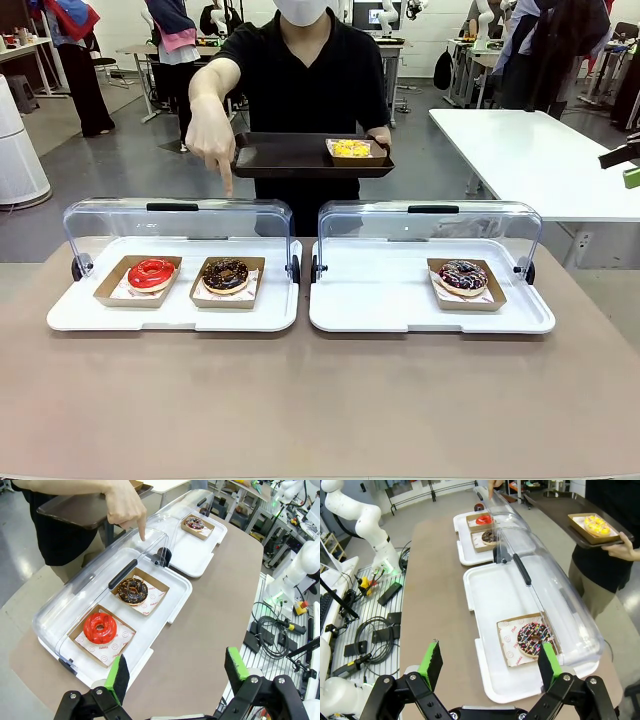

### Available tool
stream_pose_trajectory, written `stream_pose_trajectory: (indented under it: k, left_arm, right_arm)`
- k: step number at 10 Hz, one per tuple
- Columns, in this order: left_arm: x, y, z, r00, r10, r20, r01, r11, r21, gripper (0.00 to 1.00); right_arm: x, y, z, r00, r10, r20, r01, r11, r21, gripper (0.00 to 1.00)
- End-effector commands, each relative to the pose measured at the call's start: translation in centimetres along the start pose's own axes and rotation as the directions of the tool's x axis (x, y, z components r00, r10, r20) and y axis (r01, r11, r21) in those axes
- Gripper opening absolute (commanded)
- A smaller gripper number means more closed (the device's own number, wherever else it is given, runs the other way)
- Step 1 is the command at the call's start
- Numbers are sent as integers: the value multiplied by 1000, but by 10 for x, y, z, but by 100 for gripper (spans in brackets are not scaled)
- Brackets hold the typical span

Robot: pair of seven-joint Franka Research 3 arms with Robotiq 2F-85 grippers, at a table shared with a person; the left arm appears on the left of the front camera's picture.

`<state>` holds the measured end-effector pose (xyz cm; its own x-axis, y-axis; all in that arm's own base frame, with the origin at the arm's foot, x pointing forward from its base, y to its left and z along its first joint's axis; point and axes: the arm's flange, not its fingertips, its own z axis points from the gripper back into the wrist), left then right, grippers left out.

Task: Provide the desired donut to the person.
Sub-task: Pick up and lift the Paper togo box containing the Donut pointed at by the person.

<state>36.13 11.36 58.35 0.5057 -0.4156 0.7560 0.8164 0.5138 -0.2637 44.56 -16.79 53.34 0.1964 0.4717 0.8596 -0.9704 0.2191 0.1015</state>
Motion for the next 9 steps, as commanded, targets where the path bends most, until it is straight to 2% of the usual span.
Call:
stream_pose_trajectory:
  k: [1,3,4,5,6,7,9]
  left_arm:
    - [-1,-1,1,1000,-9,-4,9,1000,-5,100]
    - [0,0,0,1000,0,0,0,1000,0,100]
    - [18,-14,-17,989,-110,-97,108,994,-19,100]
    - [34,-30,-39,943,-241,-230,250,968,12,100]
    - [48,-47,-67,871,-355,-340,394,918,52,100]
    - [55,-63,-94,782,-439,-442,489,873,-1,100]
    - [56,-82,-156,596,-522,-610,569,810,-138,100]
  right_arm:
    - [-2,0,-1,1000,-8,-1,8,1000,-7,100]
    - [-2,0,-1,1000,-8,-1,8,1000,-7,100]
    - [-2,0,-1,1000,-8,-1,8,1000,-7,100]
    - [-2,0,-1,1000,-8,-1,8,1000,-7,100]
    - [-2,0,-1,1000,-8,-1,8,1000,-7,100]
    - [-2,0,-1,1000,-8,-1,8,1000,-7,100]
    - [-2,0,-1,1000,-8,-1,8,1000,-7,100]
